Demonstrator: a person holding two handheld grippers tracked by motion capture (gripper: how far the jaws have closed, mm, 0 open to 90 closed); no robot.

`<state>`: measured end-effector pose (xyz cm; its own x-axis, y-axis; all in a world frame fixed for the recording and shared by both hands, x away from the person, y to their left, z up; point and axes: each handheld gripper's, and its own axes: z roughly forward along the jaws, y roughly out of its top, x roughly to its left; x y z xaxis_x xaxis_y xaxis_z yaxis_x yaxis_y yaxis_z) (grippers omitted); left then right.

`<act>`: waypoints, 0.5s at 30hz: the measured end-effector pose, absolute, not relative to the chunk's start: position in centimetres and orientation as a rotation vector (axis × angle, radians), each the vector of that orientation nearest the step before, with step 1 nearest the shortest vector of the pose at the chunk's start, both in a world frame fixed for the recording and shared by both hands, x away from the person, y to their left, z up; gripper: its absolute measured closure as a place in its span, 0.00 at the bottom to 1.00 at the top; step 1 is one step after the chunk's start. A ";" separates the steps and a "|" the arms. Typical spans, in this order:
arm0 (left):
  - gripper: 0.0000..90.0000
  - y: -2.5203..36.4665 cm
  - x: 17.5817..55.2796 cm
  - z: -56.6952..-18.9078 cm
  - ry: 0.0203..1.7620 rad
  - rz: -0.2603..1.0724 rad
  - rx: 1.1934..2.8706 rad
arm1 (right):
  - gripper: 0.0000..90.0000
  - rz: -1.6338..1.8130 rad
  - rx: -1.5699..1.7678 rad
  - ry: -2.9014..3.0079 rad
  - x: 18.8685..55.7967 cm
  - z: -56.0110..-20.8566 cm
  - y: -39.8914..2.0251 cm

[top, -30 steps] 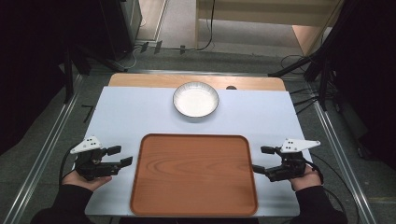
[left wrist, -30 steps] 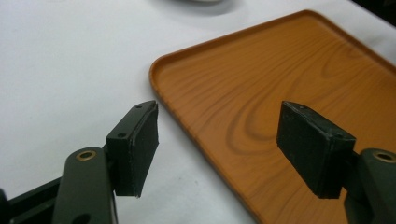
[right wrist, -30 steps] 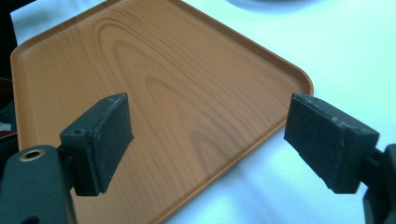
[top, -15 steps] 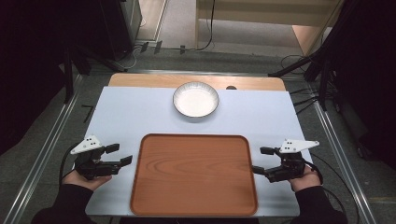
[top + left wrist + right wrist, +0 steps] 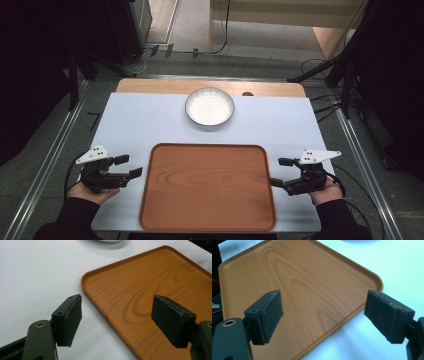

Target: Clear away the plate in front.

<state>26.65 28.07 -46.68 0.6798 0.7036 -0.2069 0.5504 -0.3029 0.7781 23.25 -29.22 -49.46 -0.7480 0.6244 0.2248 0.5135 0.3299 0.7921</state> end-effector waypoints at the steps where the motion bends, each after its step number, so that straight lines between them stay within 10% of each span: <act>1: 0.28 28.1 26.7 -46.7 0.970 0.214 1.990 | 0.18 1.396 1.059 2.462 23.3 -49.5 -29.2; 15: 0.27 28.1 26.7 -46.6 0.993 0.221 1.997 | 0.18 1.389 1.065 2.469 23.2 -49.5 -29.2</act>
<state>26.68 28.11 -46.57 0.6657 0.7176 -0.2047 0.5628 -0.3026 0.7692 23.17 -29.17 -49.47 -0.7466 0.6251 0.2277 0.5192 0.3336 0.7869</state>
